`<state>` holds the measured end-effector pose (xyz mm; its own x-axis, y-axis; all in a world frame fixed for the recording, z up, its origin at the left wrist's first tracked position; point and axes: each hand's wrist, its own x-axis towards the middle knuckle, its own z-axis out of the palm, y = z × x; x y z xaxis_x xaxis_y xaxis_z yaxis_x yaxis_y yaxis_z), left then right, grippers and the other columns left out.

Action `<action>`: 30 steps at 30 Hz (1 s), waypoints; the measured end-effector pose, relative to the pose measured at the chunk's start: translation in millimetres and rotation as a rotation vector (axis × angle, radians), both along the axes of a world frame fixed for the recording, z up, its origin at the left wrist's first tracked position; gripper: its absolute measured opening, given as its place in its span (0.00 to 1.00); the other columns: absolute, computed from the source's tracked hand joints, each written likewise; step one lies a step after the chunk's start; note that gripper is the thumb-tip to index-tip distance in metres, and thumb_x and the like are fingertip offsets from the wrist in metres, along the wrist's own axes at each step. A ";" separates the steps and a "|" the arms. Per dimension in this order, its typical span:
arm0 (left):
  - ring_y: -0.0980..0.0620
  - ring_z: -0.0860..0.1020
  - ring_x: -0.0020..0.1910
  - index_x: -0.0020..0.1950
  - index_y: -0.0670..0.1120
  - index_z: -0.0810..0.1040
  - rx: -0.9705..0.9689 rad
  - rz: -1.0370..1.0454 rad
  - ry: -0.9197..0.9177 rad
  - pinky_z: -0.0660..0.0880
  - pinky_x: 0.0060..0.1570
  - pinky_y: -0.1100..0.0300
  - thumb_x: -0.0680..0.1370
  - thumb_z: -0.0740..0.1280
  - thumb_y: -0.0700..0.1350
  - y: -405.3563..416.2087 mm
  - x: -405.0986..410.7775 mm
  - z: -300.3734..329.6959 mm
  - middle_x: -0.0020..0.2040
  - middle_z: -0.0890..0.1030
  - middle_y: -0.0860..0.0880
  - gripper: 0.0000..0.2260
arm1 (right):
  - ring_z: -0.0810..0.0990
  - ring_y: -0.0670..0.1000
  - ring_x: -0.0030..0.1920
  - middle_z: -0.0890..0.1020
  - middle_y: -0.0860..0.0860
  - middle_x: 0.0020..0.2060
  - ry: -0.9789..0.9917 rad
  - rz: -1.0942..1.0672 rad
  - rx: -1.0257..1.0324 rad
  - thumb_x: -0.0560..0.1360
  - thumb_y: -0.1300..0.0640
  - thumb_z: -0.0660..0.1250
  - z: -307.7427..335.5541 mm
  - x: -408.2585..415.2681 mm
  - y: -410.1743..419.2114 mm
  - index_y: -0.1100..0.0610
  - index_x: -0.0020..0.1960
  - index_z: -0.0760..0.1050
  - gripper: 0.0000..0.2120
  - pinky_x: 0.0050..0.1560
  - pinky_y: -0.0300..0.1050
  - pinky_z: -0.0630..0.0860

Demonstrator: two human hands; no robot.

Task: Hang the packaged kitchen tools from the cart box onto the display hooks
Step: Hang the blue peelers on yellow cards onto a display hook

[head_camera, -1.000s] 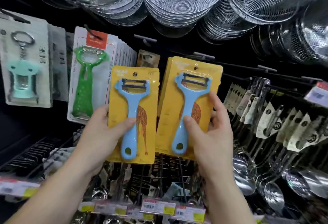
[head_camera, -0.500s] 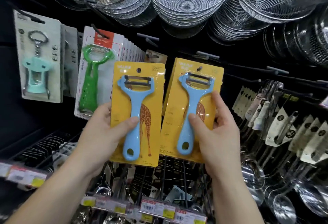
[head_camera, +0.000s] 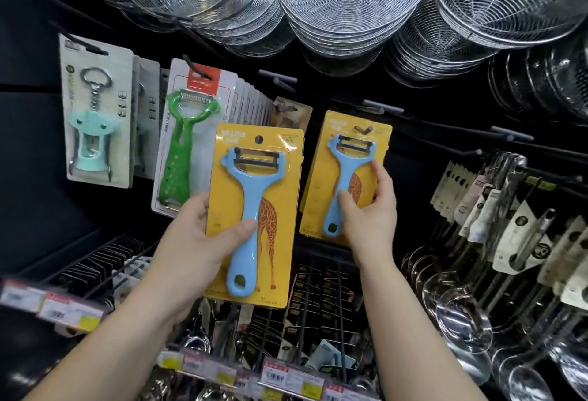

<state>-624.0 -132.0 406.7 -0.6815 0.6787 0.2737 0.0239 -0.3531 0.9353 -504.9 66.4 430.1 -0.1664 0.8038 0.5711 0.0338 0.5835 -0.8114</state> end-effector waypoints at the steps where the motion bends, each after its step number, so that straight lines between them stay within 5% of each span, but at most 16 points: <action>1: 0.50 0.86 0.48 0.61 0.47 0.76 -0.002 0.001 0.005 0.81 0.47 0.52 0.66 0.72 0.47 -0.1 -0.4 0.2 0.52 0.87 0.49 0.23 | 0.77 0.44 0.57 0.72 0.47 0.65 -0.003 -0.005 -0.002 0.77 0.56 0.71 0.8 -2.8 3.9 0.41 0.75 0.61 0.33 0.55 0.47 0.80; 6: 0.51 0.86 0.48 0.62 0.48 0.76 -0.005 -0.007 0.013 0.82 0.46 0.54 0.69 0.72 0.45 1.4 -1.6 0.1 0.51 0.87 0.50 0.22 | 0.70 0.34 0.48 0.67 0.43 0.60 -0.045 -0.024 0.005 0.78 0.57 0.69 2.9 -11.5 17.6 0.43 0.77 0.59 0.32 0.41 0.29 0.68; 9: 0.52 0.86 0.48 0.60 0.49 0.76 -0.017 -0.008 0.015 0.83 0.43 0.57 0.72 0.72 0.43 4.2 -2.8 -1.6 0.51 0.87 0.50 0.17 | 0.72 0.39 0.51 0.65 0.44 0.60 -0.061 -0.042 -0.013 0.77 0.56 0.70 3.2 -12.5 19.5 0.41 0.76 0.60 0.32 0.53 0.36 0.74; 13: 0.51 0.86 0.47 0.61 0.48 0.76 -0.025 -0.018 0.023 0.84 0.42 0.58 0.74 0.72 0.41 8.2 -1.3 -1.9 0.51 0.87 0.50 0.16 | 0.69 0.46 0.67 0.65 0.42 0.63 -0.038 -0.106 0.017 0.76 0.53 0.71 -3.0 -0.4 -2.2 0.41 0.75 0.62 0.32 0.66 0.43 0.69; 17: 0.52 0.86 0.47 0.60 0.50 0.75 -0.018 -0.016 0.064 0.82 0.46 0.53 0.69 0.73 0.46 15.8 8.5 0.8 0.50 0.87 0.52 0.20 | 0.81 0.45 0.51 0.81 0.45 0.51 0.028 0.224 -0.009 0.77 0.54 0.70 -21.9 30.1 -59.5 0.35 0.68 0.65 0.26 0.56 0.48 0.80; 20: 0.54 0.86 0.45 0.58 0.51 0.75 0.002 -0.045 0.096 0.82 0.39 0.62 0.73 0.73 0.40 26.7 21.2 2.7 0.48 0.87 0.54 0.16 | 0.83 0.46 0.45 0.82 0.44 0.49 -0.091 0.405 -0.036 0.73 0.57 0.74 -33.7 46.4 -90.2 0.30 0.67 0.59 0.36 0.47 0.45 0.82; 26: 0.55 0.86 0.47 0.58 0.52 0.74 0.004 -0.103 0.206 0.82 0.46 0.57 0.76 0.71 0.34 48.0 43.7 9.8 0.48 0.87 0.54 0.17 | 0.84 0.43 0.49 0.82 0.37 0.49 -0.104 0.307 -0.030 0.71 0.61 0.76 -33.2 66.1 -94.2 0.23 0.65 0.52 0.45 0.47 0.43 0.82; 30: 0.59 0.85 0.44 0.59 0.52 0.74 0.004 -0.140 0.229 0.81 0.40 0.65 0.77 0.69 0.32 56.9 54.2 20.4 0.47 0.86 0.55 0.17 | 0.84 0.44 0.50 0.83 0.39 0.50 -0.089 0.265 -0.031 0.71 0.59 0.76 -28.3 76.3 -87.8 0.25 0.67 0.51 0.45 0.51 0.49 0.82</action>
